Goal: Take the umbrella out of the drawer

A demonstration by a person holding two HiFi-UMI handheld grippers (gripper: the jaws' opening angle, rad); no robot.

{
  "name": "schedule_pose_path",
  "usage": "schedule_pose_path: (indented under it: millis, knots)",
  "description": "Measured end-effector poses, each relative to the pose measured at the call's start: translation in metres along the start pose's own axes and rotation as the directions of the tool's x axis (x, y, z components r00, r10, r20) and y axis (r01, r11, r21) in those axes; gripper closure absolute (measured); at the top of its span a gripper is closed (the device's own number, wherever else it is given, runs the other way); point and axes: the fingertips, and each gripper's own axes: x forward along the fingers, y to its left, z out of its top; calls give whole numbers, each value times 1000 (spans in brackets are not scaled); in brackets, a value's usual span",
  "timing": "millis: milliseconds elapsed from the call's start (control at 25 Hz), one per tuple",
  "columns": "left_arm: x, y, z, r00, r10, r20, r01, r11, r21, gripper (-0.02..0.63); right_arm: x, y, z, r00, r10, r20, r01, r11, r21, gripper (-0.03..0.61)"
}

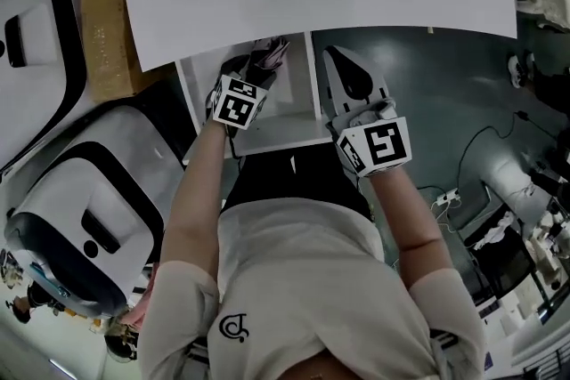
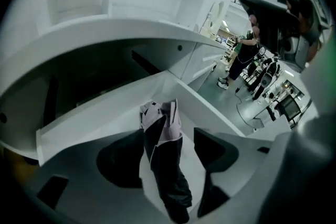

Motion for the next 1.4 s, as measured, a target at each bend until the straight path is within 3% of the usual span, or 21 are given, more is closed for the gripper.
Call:
schedule_pose_path:
  millis: [240, 600, 840, 1000, 1080, 1400]
  knots:
    - [34, 0, -7, 998, -34, -44, 33, 999, -12, 284, 8, -5, -19, 999, -28, -25, 28, 1000, -3, 572]
    - [70, 15, -31, 988, 35, -153, -36, 999, -1, 236, 9, 4, -37, 998, -9, -64, 10, 1000, 7, 572]
    - [77, 22, -31, 977, 135, -165, -130, 991, 45, 238, 5, -6, -49, 995, -39, -91, 40, 999, 9, 572]
    - [76, 25, -31, 967, 174, -185, -168, 985, 51, 274, 2, -10, -53, 993, -51, -108, 51, 999, 0, 572]
    - [76, 23, -32, 960, 182, -213, -174, 983, 52, 331, 1, -11, -50, 993, -55, -107, 54, 998, -17, 572]
    - [62, 16, -37, 946, 180, -269, -185, 983, 9, 368, -8, -16, -36, 994, -62, -95, 57, 997, -49, 572]
